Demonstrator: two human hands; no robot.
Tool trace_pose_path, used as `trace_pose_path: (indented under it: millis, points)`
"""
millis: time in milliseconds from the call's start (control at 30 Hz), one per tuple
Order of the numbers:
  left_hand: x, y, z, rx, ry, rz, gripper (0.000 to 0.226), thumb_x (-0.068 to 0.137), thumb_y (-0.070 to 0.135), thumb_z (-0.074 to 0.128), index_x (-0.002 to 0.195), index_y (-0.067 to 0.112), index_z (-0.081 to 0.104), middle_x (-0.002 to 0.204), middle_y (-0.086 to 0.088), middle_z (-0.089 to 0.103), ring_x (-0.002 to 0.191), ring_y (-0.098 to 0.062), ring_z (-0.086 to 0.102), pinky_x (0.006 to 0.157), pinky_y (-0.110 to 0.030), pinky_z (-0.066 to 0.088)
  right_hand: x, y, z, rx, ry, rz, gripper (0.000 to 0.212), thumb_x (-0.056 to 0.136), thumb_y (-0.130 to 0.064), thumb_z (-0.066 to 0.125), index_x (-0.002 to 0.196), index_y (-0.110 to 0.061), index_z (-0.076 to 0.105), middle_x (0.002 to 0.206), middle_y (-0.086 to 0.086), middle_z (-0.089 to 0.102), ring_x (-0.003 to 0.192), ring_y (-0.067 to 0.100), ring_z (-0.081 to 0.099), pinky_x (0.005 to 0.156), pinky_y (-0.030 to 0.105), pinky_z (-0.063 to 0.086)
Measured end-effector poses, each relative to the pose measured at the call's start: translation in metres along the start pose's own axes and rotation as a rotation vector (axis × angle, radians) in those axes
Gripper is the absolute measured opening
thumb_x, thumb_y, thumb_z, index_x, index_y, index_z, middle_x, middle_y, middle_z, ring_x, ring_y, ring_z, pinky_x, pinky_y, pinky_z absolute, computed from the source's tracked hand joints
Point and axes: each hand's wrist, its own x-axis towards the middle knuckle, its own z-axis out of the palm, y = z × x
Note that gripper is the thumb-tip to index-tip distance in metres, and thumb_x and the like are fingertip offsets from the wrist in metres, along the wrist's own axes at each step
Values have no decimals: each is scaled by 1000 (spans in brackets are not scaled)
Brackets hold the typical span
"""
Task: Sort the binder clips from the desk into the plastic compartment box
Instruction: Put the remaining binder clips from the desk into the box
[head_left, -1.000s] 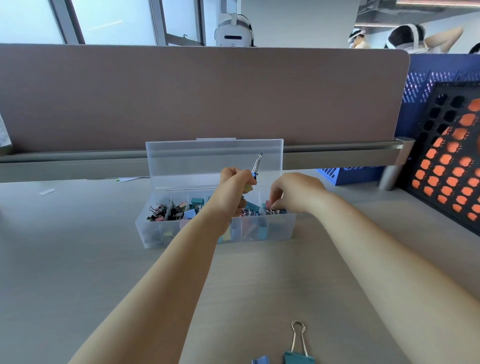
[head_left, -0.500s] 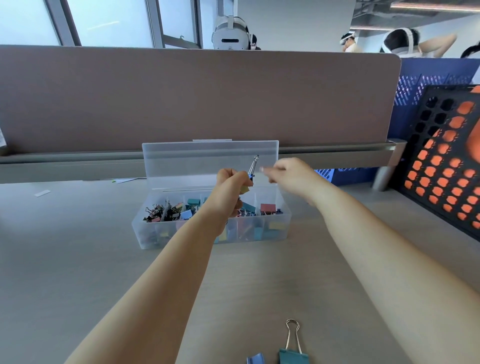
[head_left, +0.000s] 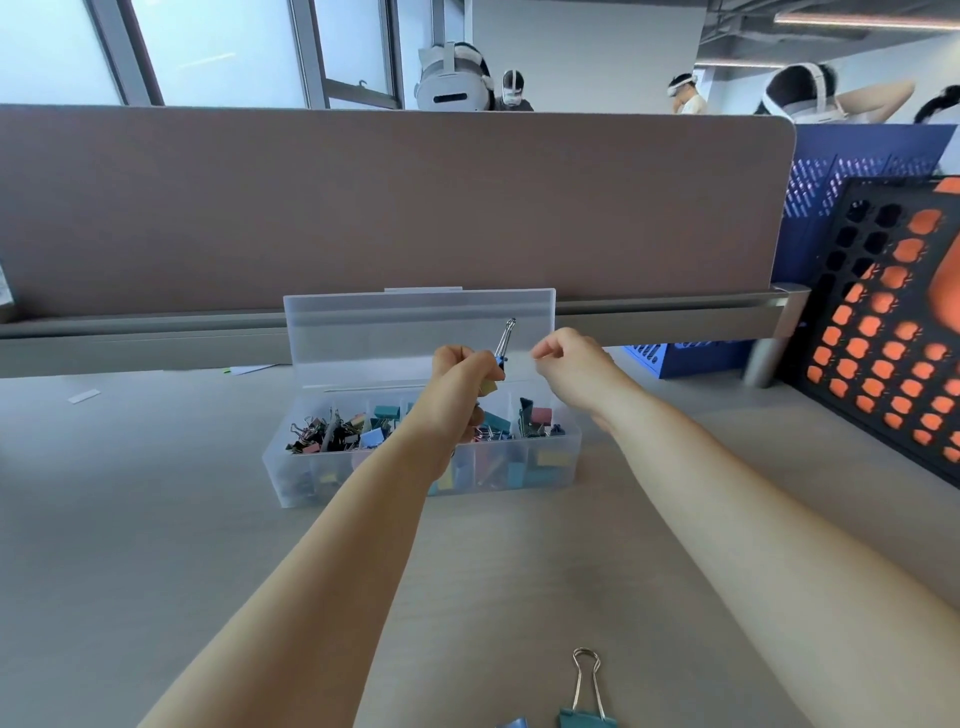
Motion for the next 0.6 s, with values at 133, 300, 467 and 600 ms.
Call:
trace_pose_path:
  millis: [133,300,467,600]
  points:
    - [0,0,1,12,-4,-2,20,87,17,48,106,14,41,91,-7,41,59,-14,32,49,-23,30,-5,13,-8,4,-132,-89,7,85,-26,63,89,-32,63,109,-2,58,111,22,50,86,33,45]
    - [-1,1,2,34,0,3,19,88,17,48,105,14,42,91,-7,43,60,-14,32,51,-23,30,-9,17,0,-285,-155,-187,12,88,-32,63,97,-38,68,117,-4,52,120,23,35,93,35,37]
    - [-2,1,2,39,3,12,17,89,18,48,104,15,41,91,-6,43,61,-14,33,51,-23,31,-8,12,4,-389,-53,-275,22,92,-34,57,113,-33,65,116,-11,63,122,20,39,95,33,33]
    - [-2,1,2,35,5,15,17,89,17,48,103,14,41,90,-6,42,61,-14,32,51,-23,30,-6,12,6,-529,-50,-293,16,91,-34,59,103,-34,69,109,-10,66,119,21,42,93,34,32]
